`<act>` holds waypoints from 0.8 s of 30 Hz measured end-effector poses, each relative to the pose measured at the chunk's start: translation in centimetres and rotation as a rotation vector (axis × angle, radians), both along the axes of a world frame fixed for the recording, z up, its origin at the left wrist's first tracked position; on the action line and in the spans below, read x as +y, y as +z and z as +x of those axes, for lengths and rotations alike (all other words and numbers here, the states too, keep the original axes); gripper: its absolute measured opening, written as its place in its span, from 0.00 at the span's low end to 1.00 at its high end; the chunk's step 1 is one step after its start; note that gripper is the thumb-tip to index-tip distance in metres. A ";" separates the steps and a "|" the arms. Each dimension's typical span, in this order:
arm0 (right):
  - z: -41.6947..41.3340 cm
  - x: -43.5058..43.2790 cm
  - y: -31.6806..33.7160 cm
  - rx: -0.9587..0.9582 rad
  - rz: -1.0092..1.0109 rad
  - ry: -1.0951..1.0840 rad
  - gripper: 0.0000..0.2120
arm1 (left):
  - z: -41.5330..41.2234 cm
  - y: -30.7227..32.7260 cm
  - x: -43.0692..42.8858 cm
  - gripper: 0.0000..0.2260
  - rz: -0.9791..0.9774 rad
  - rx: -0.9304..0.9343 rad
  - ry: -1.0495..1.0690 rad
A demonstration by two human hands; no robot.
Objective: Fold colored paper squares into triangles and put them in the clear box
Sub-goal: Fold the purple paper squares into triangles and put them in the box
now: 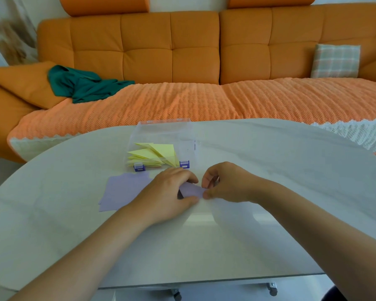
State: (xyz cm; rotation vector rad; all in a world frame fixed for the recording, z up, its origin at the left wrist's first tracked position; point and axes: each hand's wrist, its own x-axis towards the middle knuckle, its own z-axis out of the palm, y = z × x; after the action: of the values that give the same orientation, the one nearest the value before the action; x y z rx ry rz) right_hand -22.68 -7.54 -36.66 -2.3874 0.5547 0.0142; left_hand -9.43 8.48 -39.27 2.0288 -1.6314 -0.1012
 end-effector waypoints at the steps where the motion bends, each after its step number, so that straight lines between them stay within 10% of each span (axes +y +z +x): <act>1: 0.0 -0.1 0.0 -0.009 0.000 -0.003 0.09 | 0.1 0.0 0.0 0.10 0.014 0.035 0.019; 11: -1.0 0.6 1.2 -0.408 0.023 0.113 0.14 | 0.0 2.6 -0.1 0.07 -0.014 0.889 0.245; 24: -0.8 1.3 2.2 -0.315 0.332 -0.055 0.07 | -0.2 3.5 0.7 0.07 -0.150 0.716 0.168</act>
State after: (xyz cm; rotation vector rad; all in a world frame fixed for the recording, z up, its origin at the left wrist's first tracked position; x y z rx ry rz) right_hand -23.53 -6.29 -34.47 -1.9992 0.4296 -0.2686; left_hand -9.67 9.15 -35.73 1.7189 -0.9853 -0.5553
